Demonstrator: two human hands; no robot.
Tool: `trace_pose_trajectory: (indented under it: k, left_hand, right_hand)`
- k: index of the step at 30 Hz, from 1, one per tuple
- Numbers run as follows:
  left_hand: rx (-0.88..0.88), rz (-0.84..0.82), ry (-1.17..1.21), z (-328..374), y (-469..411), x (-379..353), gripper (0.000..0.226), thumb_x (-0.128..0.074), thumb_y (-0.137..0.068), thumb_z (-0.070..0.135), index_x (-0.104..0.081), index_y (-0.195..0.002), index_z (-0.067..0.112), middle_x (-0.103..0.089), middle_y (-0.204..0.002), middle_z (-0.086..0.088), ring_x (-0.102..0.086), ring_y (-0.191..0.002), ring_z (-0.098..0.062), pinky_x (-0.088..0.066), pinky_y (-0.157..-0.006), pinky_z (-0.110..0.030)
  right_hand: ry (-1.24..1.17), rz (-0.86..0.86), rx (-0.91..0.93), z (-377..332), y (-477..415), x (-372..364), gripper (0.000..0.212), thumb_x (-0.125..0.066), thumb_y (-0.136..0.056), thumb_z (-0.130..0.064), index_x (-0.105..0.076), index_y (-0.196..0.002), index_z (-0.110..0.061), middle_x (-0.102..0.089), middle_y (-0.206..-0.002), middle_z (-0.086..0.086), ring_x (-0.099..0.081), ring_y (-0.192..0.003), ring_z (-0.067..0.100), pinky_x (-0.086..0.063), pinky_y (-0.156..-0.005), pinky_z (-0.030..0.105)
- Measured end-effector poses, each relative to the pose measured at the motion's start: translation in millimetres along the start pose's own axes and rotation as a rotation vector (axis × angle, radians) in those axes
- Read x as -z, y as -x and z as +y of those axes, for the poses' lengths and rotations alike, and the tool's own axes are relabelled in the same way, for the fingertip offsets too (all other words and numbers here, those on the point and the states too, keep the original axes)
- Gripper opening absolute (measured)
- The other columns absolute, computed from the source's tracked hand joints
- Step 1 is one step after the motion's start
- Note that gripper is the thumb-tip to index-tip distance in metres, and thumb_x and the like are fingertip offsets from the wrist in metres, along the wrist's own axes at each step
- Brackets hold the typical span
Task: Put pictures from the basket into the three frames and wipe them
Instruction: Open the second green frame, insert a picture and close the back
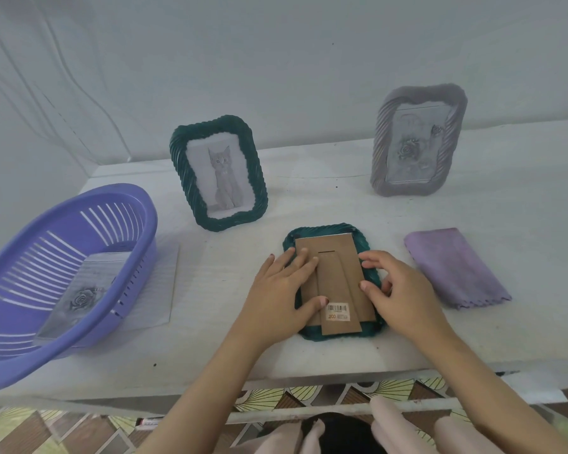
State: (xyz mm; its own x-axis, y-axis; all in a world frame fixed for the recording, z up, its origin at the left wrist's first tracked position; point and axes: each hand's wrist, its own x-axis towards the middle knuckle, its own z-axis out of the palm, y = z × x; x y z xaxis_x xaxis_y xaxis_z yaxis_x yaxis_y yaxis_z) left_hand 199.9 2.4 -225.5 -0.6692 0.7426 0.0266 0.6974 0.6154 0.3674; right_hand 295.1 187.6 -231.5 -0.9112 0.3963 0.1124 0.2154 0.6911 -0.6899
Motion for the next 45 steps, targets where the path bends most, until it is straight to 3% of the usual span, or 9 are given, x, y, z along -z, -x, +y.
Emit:
trace_pose_trajectory:
  k: [6, 10, 13, 21, 24, 31, 34, 39, 45]
  left_hand:
    - [-0.026, -0.011, 0.022, -4, -1, 1, 0.062, -0.043, -0.087, 0.058, -0.02, -0.143, 0.042, -0.018, -0.154, 0.009, -0.011, -0.142, -0.015, 0.002, -0.113, -0.029]
    - [-0.023, -0.007, 0.029, -4, 0, 0, 0.058, -0.038, -0.083, 0.06, -0.029, -0.138, 0.045, -0.019, -0.154, 0.009, -0.012, -0.142, -0.017, 0.001, -0.114, -0.032]
    - [-0.026, 0.007, 0.017, -5, 0, 0, 0.061, -0.037, -0.08, 0.064, -0.031, -0.138, 0.045, -0.019, -0.154, 0.01, -0.012, -0.142, -0.017, 0.002, -0.113, -0.031]
    - [-0.052, 0.002, 0.035, -12, 0, -4, 0.078, -0.039, -0.066, 0.079, -0.028, -0.137, 0.048, -0.012, -0.155, 0.009, 0.001, -0.143, -0.012, 0.01, -0.113, -0.032]
    - [-0.056, -0.03, 0.111, -14, -7, -2, 0.077, -0.049, -0.062, 0.078, -0.03, -0.131, 0.049, 0.0, -0.156, 0.002, 0.013, -0.142, -0.012, 0.016, -0.111, -0.033]
    - [0.107, -0.205, 0.118, -17, -34, 5, 0.135, -0.07, -0.049, 0.074, 0.017, -0.144, 0.032, 0.03, -0.15, -0.002, 0.034, -0.135, -0.017, 0.026, -0.107, -0.039]
    - [0.198, -0.112, 0.268, -17, -38, 4, 0.119, -0.056, -0.057, 0.074, 0.008, -0.147, 0.028, 0.023, -0.153, -0.004, 0.028, -0.138, -0.016, 0.02, -0.111, -0.04]
    - [0.188, 0.074, 0.24, -28, -39, 2, 0.079, -0.061, -0.078, 0.055, -0.022, -0.143, 0.03, 0.006, -0.156, -0.006, 0.015, -0.142, -0.017, 0.014, -0.111, -0.033]
    - [0.206, 0.16, 0.307, -36, -44, 4, 0.043, -0.058, -0.088, 0.033, -0.046, -0.129, 0.035, -0.009, -0.156, -0.007, 0.004, -0.143, -0.018, 0.0, -0.113, -0.032]
  right_hand:
    - [-0.096, -0.082, 0.006, 3, -17, 7, 0.054, -0.067, -0.078, -0.011, -0.047, -0.122, -0.036, -0.057, -0.103, -0.019, -0.046, -0.046, 0.005, -0.041, -0.054, 0.013]
    - [-0.06, -0.003, 0.029, 7, -31, 6, 0.046, -0.065, -0.081, -0.014, -0.053, -0.123, -0.028, -0.059, -0.11, -0.01, -0.043, -0.046, 0.007, -0.039, -0.059, 0.016]
    - [0.014, 0.03, 0.083, 10, -46, 4, 0.04, -0.064, -0.083, -0.02, -0.056, -0.122, -0.027, -0.051, -0.122, -0.004, -0.043, -0.062, -0.003, -0.036, -0.065, 0.016]
    - [0.15, -0.093, 0.035, 13, -65, 3, 0.054, -0.065, -0.08, -0.045, -0.049, -0.131, -0.034, -0.031, -0.145, -0.003, -0.049, -0.116, 0.017, -0.043, -0.091, 0.03]
    - [0.147, -0.102, 0.032, 13, -66, 2, 0.056, -0.065, -0.079, -0.046, -0.049, -0.131, -0.035, -0.031, -0.145, -0.002, -0.046, -0.121, 0.019, -0.043, -0.095, 0.033]
    - [0.138, -0.113, 0.036, 15, -66, 0, 0.054, -0.063, -0.081, -0.044, -0.047, -0.132, -0.035, -0.032, -0.145, -0.002, -0.039, -0.128, 0.018, -0.037, -0.1, 0.033]
    - [0.148, -0.113, 0.039, 16, -66, 0, 0.054, -0.062, -0.082, -0.044, -0.046, -0.133, -0.035, -0.033, -0.145, -0.002, -0.039, -0.128, 0.018, -0.037, -0.1, 0.033]
    - [0.142, -0.111, 0.036, 17, -66, -1, 0.055, -0.062, -0.082, -0.046, -0.046, -0.133, -0.036, -0.033, -0.144, -0.003, -0.039, -0.127, 0.018, -0.037, -0.099, 0.033]
    - [0.144, -0.122, 0.03, 18, -66, -1, 0.054, -0.062, -0.082, -0.045, -0.046, -0.133, -0.036, -0.035, -0.144, -0.002, -0.039, -0.128, 0.018, -0.035, -0.098, 0.031]
